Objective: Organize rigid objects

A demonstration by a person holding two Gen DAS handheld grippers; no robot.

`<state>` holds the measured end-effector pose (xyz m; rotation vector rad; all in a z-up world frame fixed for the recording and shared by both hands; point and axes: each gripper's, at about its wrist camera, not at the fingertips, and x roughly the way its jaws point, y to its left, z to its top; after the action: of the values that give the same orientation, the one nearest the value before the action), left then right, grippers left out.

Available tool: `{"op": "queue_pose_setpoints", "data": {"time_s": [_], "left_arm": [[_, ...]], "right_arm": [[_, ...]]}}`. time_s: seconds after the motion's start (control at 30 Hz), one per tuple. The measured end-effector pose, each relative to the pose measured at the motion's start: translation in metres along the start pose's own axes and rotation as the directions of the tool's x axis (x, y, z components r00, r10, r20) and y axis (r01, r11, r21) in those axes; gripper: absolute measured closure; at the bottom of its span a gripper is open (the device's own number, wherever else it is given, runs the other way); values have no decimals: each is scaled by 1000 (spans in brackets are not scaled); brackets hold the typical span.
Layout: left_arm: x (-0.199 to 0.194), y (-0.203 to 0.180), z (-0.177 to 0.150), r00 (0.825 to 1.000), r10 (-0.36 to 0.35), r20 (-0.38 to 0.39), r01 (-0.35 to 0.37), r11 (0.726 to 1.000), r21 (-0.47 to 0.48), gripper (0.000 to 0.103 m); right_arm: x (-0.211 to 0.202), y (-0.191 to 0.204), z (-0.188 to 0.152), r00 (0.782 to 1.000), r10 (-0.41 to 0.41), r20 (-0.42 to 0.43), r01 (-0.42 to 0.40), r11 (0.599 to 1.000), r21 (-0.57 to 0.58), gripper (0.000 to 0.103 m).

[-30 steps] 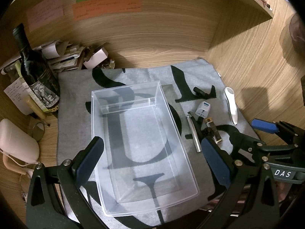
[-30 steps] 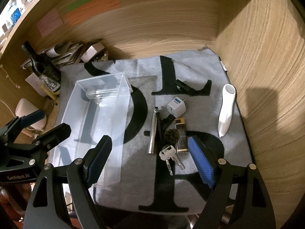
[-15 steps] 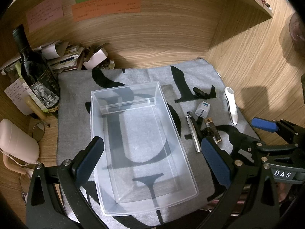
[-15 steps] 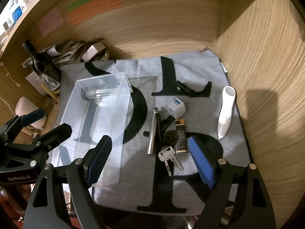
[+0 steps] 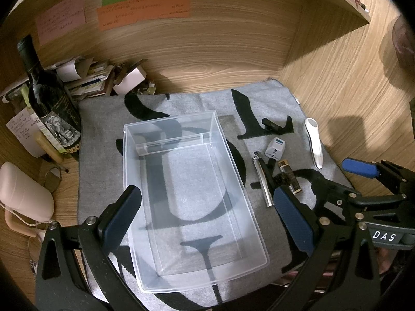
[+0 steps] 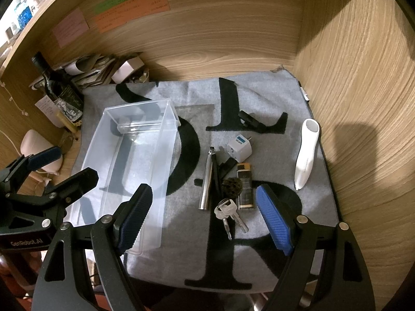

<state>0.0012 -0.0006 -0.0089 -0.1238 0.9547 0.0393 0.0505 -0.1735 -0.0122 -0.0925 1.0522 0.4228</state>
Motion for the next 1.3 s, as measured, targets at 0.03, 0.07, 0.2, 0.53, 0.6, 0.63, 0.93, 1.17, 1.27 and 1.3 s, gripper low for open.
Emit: {"op": "queue_pose_setpoints", "data": {"time_s": [0.03,0.07,0.2,0.53,0.6,0.63,0.93,1.17,1.27,1.3], "left_arm": [[0,0,0,1000,2,0,-2,1000,0,0],[0,0,0,1000,2,0,-2,1000,2,0],[0,-1,1,1000,3,-1,-3,1000,3,0],[1,2,4,1000,11,-8,-11,1000,3,0],[2,9,7,1000,17,-10,-17,1000,-12,0],[2,14,8,1000,18,-10,-19,999,-28,0],[9,64,14,996,93,-8,-93,986,-138,0],[28,100,7,987,142,-78,-157,958,-238,0],[39,106,3,981,153,-118,-178,953,-244,14],[46,108,2,978,153,-145,-185,951,-247,18]], "right_arm": [[0,0,0,1000,0,1,0,1000,0,23],[0,0,0,1000,0,1,0,1000,0,23],[0,-1,0,1000,1,2,-1,1000,1,23],[1,-5,2,1000,-7,9,6,1000,6,23],[1,-10,5,1000,-26,16,25,1000,16,23],[2,-14,6,999,-35,18,35,999,26,23],[19,-78,23,974,-222,35,215,966,143,23],[56,-128,33,945,-322,-53,325,919,224,23],[71,-134,39,945,-318,-74,326,920,219,24],[77,-135,41,946,-315,-78,324,922,213,24]]}}
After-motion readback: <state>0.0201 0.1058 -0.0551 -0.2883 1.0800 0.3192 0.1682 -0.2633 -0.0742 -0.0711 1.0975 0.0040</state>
